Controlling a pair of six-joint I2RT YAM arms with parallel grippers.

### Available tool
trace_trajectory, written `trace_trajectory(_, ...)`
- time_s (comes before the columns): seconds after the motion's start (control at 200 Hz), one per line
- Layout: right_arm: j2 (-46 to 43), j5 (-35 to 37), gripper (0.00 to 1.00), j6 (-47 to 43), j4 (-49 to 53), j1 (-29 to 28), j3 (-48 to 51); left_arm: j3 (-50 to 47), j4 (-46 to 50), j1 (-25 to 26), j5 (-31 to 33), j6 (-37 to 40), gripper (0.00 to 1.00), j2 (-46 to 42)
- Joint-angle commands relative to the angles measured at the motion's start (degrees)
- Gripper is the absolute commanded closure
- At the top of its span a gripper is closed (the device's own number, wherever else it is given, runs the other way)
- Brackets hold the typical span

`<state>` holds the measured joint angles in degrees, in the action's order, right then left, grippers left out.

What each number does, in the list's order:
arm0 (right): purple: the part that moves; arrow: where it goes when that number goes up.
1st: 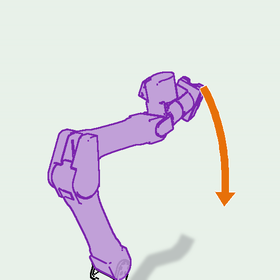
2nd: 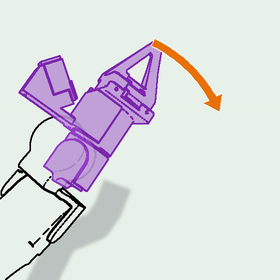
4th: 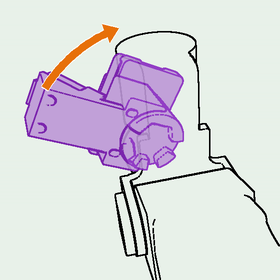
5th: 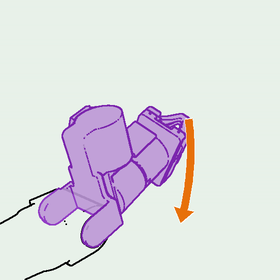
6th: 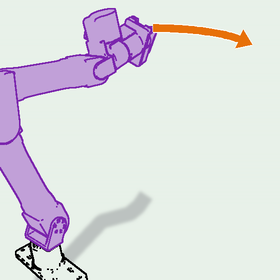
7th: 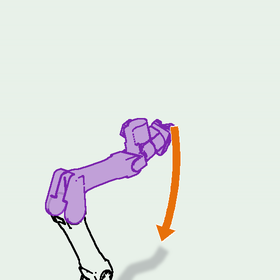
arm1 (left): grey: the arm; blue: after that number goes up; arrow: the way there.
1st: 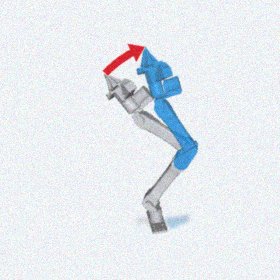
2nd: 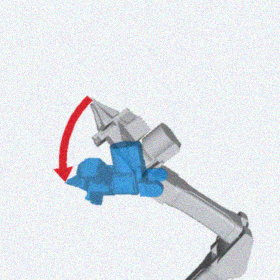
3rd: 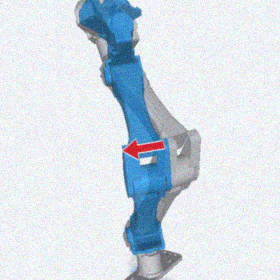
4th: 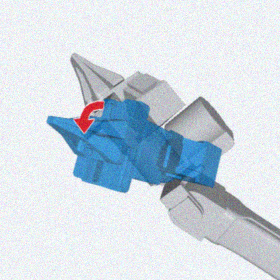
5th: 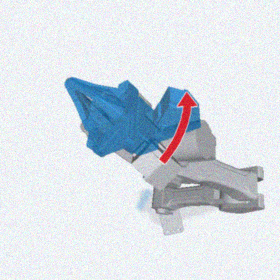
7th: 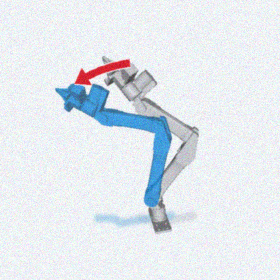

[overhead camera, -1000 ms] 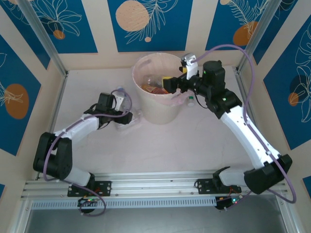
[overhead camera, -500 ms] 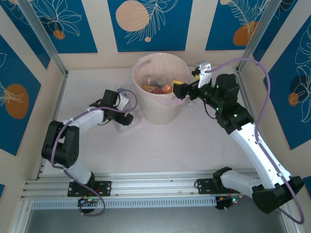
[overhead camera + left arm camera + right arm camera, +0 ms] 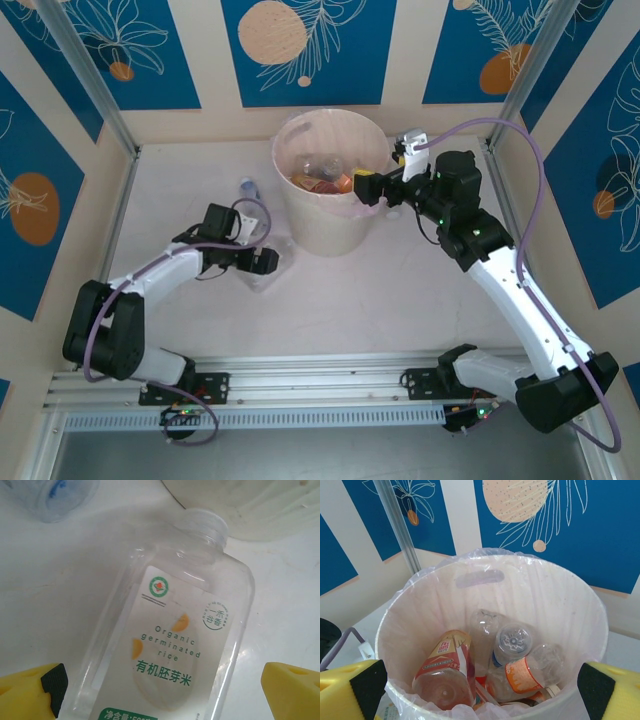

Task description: Put the plastic bottles in the bin

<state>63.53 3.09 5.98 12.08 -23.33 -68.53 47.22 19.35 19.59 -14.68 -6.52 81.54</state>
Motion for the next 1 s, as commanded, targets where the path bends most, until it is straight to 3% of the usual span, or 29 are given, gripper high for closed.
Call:
trace_trajectory(0.0,-0.9,1.2,0.0,0.4,-0.1,0.2,1.0,-1.1,0.0,1.6,5.1,-1.6,0.0,-2.1)
trace_trajectory(0.15,-2.1,2.5,0.0,0.6,-0.1,0.4,2.7,0.0,0.7,9.8,20.0,3.7,0.0,0.2)
trace_trajectory(0.5,-3.3,3.4,0.01,0.8,0.6,0.8,3.3,7.3,7.3,12.8,25.0,5.6,0.0,12.6)
trace_trajectory(0.64,-4.1,4.0,0.0,1.0,0.6,0.9,4.0,9.0,8.3,14.8,32.4,6.0,0.04,15.4)
trace_trajectory(0.765,-4.9,4.6,0.0,0.7,1.0,1.2,4.4,6.6,6.4,14.8,33.1,5.8,0.14,11.9)
trace_trajectory(0.995,-5.6,5.5,0.0,1.5,-0.5,2.0,5.7,-1.2,-1.4,14.6,32.2,5.2,0.19,-1.5)
